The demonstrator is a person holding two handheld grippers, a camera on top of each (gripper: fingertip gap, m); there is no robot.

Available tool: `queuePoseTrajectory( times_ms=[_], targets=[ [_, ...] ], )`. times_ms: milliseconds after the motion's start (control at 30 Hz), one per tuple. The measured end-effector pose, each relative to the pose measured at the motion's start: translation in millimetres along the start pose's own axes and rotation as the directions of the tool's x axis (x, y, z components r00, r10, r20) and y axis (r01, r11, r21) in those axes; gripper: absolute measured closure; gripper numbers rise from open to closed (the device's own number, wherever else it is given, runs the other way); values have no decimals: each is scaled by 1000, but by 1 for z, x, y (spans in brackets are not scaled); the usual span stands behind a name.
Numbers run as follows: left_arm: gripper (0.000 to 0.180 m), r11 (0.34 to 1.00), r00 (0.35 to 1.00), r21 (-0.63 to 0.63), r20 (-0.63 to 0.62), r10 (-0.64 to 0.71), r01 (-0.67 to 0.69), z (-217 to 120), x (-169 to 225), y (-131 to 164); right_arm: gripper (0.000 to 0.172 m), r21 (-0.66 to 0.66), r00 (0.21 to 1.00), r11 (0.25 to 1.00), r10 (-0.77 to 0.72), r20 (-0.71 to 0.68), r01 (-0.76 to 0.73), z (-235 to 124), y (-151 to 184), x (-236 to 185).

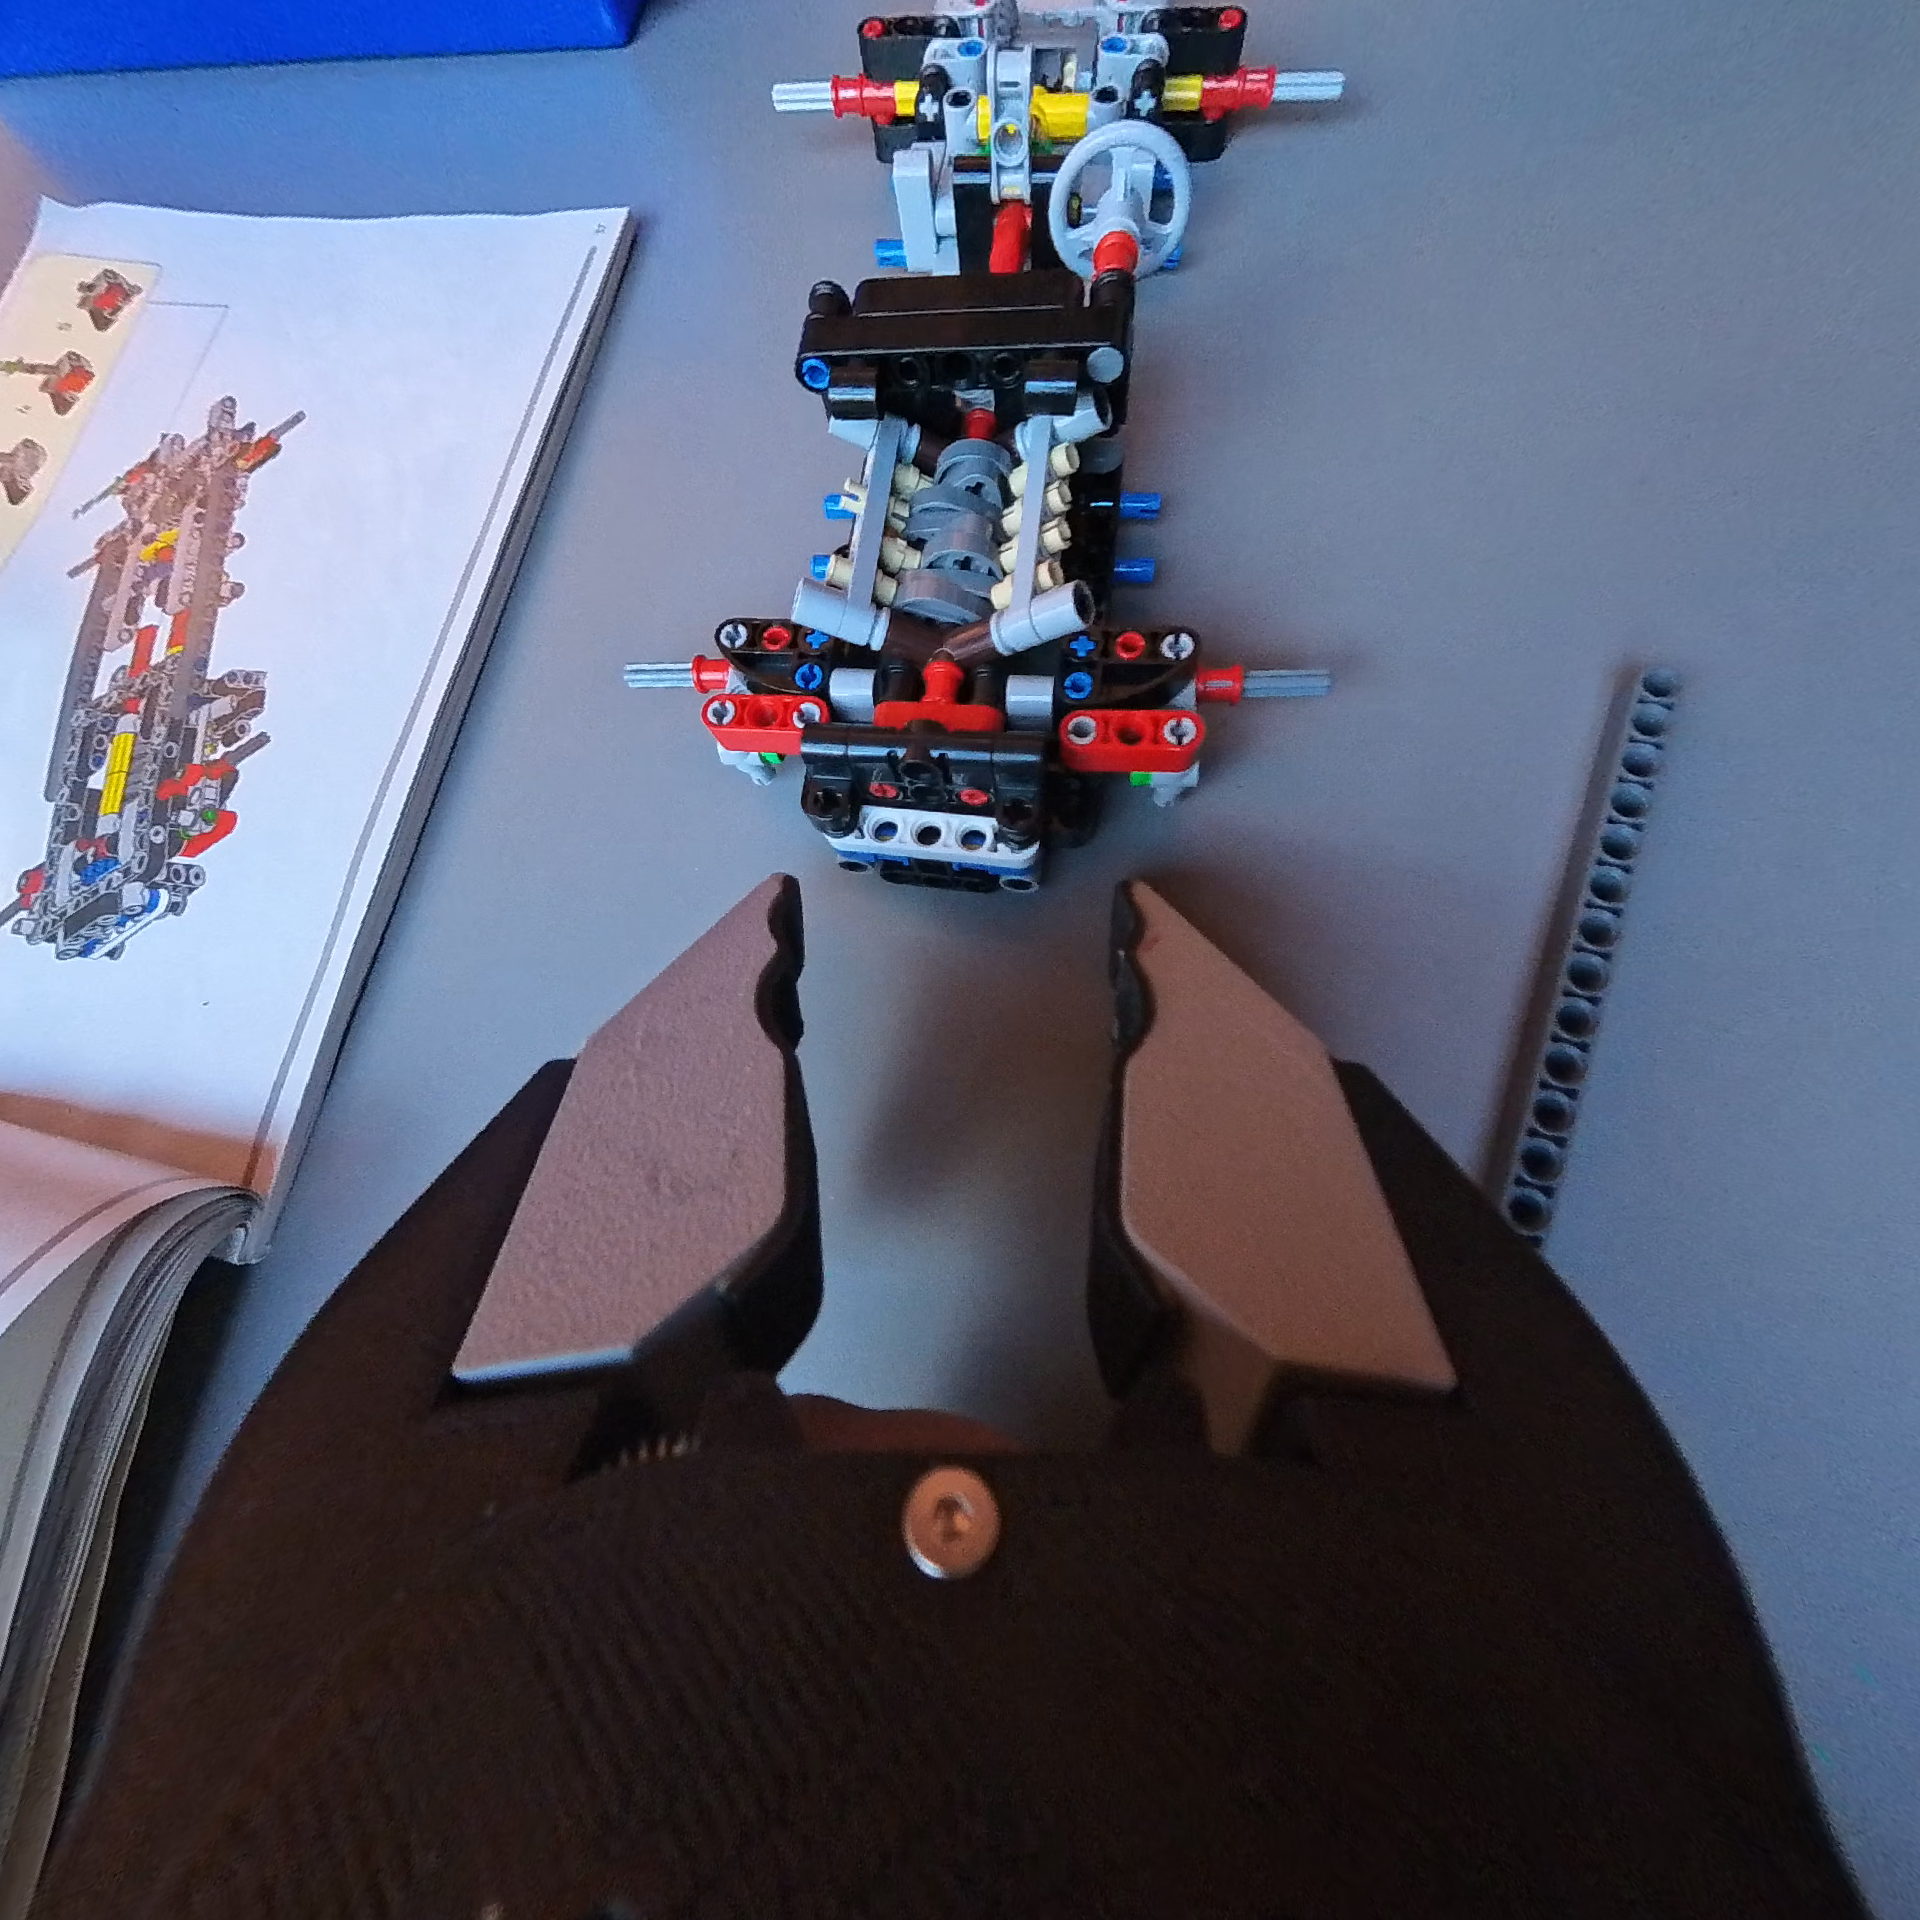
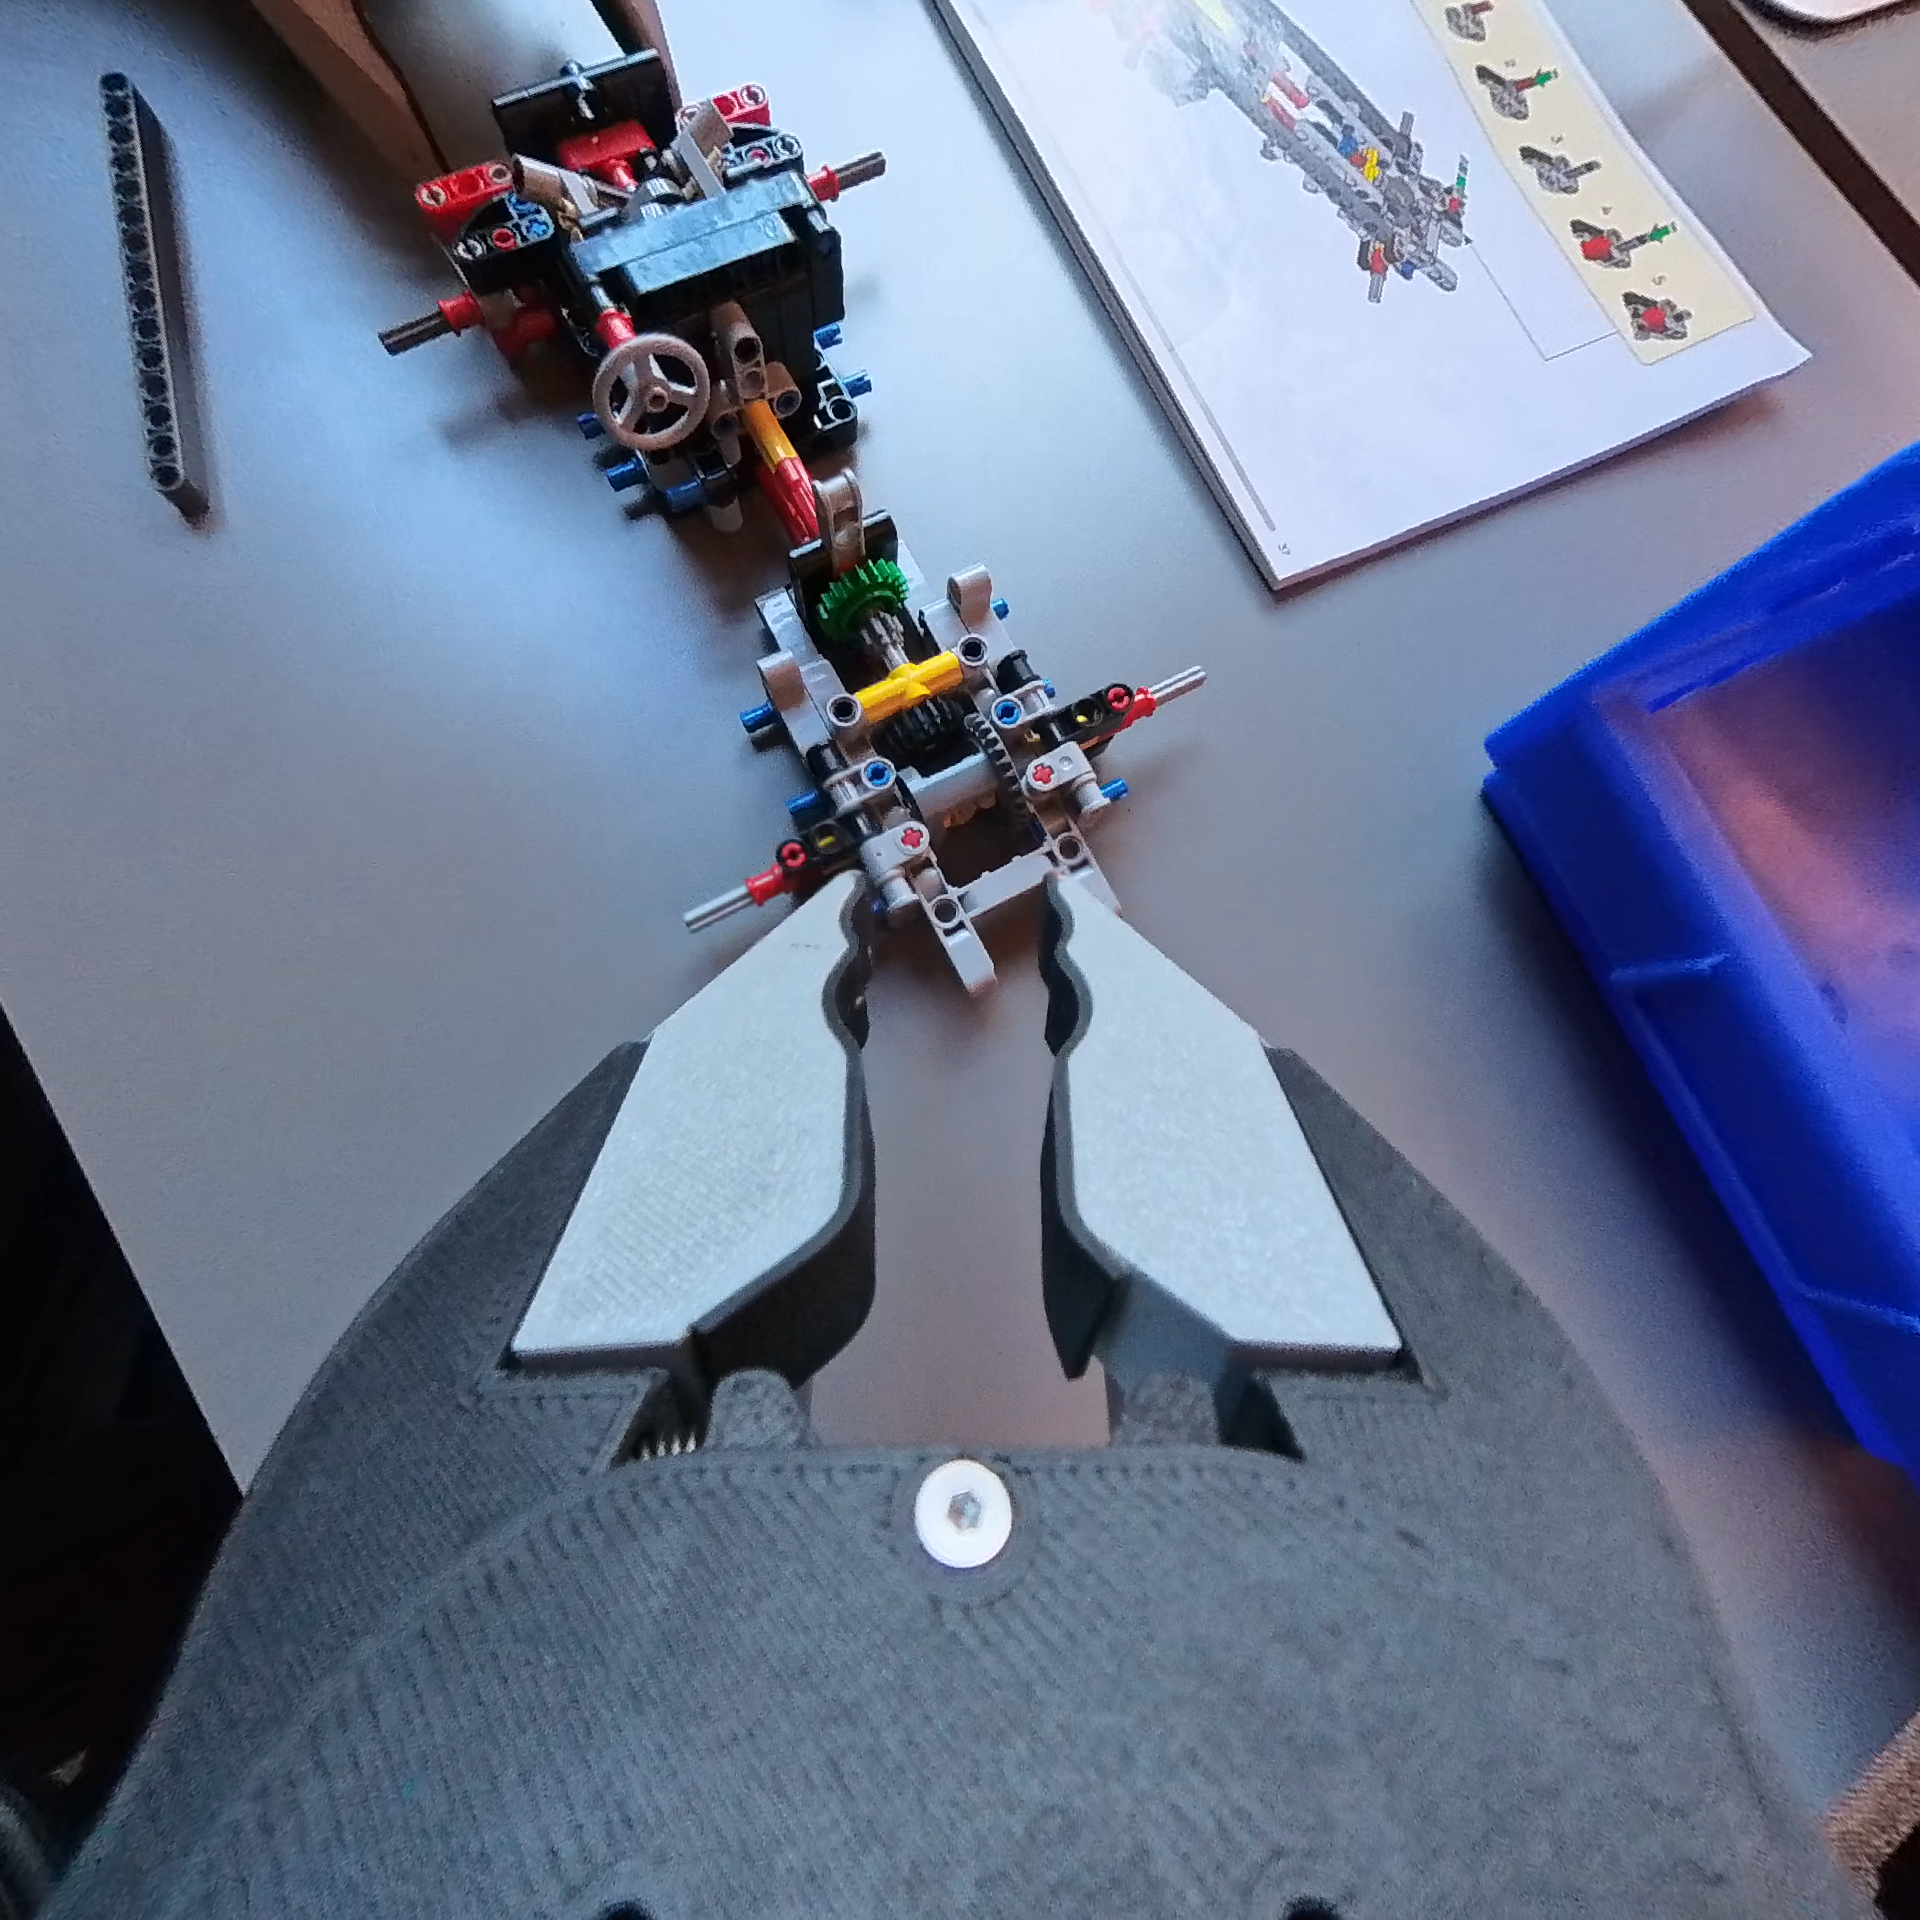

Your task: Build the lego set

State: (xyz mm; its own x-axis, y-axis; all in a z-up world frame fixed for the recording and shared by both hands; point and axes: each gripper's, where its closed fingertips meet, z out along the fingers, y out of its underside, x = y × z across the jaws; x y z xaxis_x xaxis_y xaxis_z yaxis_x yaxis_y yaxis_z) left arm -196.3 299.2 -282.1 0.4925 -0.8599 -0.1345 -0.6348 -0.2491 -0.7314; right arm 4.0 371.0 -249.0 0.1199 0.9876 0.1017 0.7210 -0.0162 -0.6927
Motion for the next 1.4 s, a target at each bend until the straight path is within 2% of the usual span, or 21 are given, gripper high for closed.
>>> queuePoseTrajectory(
  times_ms=[467,600,700,967,1200,1400],
  targets=[
    [122,1000,1000,0,1,-2,2,0,-1,0,142,15,999,999,-33,-13,33,1,-15,-6],
    [121,1000,1000,-3,-5,-13,13,0,-1,1,129,51,996,995,-85,-35,87,5,-37,-22],
    [121,1000,1000,-4,-9,-19,19,0,-1,1,122,28,986,987,-156,-62,158,19,-48,-38],
    [122,998,997,-15,-38,-66,66,4,-1,0,110,-71,898,917,-400,-182,393,59,-72,-49],
    [131,991,989,-29,-76,-130,128,10,0,-3,110,-68,842,854,-520,-146,516,86,-88,-58],
    [132,981,976,-21,-106,-192,191,11,-1,-6,103,-144,759,778,-628,-171,612,94,-85,-56]
  ],
)
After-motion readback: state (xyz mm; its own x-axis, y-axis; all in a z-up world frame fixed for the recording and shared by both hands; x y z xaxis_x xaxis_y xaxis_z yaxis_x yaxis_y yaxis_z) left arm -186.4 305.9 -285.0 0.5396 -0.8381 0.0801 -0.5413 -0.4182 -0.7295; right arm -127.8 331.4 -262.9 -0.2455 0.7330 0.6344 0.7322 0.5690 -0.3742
